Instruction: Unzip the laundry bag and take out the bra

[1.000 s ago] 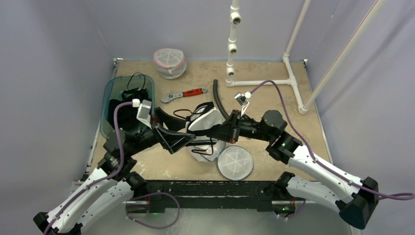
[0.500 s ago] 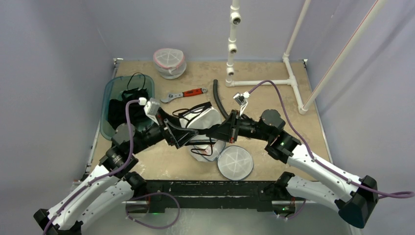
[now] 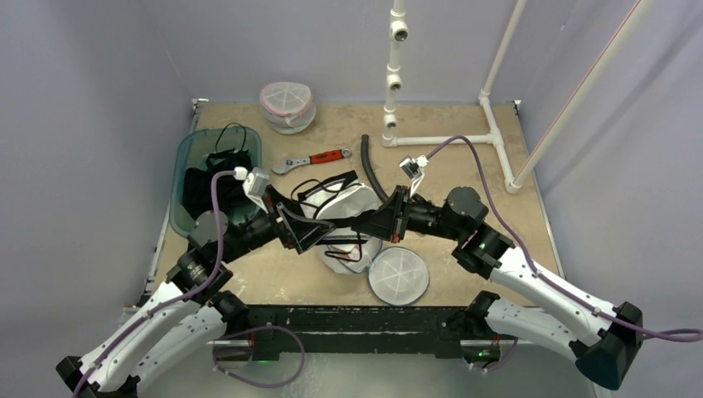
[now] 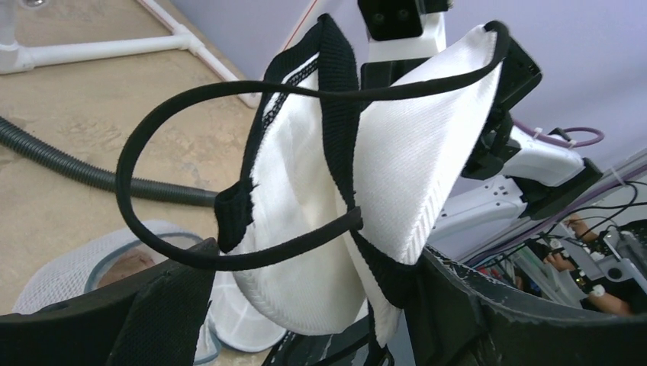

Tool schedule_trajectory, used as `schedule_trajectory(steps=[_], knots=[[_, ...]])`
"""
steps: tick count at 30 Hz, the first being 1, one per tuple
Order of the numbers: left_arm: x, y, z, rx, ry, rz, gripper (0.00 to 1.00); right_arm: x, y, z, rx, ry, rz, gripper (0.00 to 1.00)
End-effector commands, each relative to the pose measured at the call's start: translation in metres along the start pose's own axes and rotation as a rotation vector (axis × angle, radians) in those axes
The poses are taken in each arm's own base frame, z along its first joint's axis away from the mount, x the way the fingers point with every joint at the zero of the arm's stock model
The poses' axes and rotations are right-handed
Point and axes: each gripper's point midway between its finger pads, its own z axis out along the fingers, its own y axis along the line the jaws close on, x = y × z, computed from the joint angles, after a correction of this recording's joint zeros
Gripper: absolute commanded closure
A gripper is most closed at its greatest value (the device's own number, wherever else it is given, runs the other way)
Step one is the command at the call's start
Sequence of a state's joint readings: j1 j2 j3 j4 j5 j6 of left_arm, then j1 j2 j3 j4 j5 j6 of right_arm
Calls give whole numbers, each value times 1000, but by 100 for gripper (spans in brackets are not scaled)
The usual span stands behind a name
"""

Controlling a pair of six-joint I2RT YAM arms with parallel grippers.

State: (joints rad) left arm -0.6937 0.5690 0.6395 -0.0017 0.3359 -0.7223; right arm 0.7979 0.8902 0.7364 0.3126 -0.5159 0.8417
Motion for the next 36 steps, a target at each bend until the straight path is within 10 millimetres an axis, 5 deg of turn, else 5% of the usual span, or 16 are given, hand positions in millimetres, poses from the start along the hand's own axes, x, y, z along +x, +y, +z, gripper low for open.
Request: schedule_trajectory(steps=[1, 15, 17, 22, 28, 33, 36], knots=[[-19, -23, 2, 100, -67, -10, 19, -21, 23, 0, -66, -57, -70, 100], [-18, -24, 12, 123, -45, 4, 72, -19, 21, 1, -56, -45, -55, 100], [-21, -21, 12, 102, -56, 12, 82, -20, 22, -1, -52, -46, -56, 84], [-37, 5, 8, -74, -127, 22, 97, -17, 25, -10, -29, -24, -77, 6], [-58, 32, 3, -262, -199, 35, 100, -28, 21, -35, 123, -52, -177, 2], [-93, 90, -19, -679, -276, 105, 100, -49, -4, -70, 340, -214, -242, 2], [-107, 121, -22, -902, -238, 193, 100, -42, -23, -80, 391, -267, -228, 2]])
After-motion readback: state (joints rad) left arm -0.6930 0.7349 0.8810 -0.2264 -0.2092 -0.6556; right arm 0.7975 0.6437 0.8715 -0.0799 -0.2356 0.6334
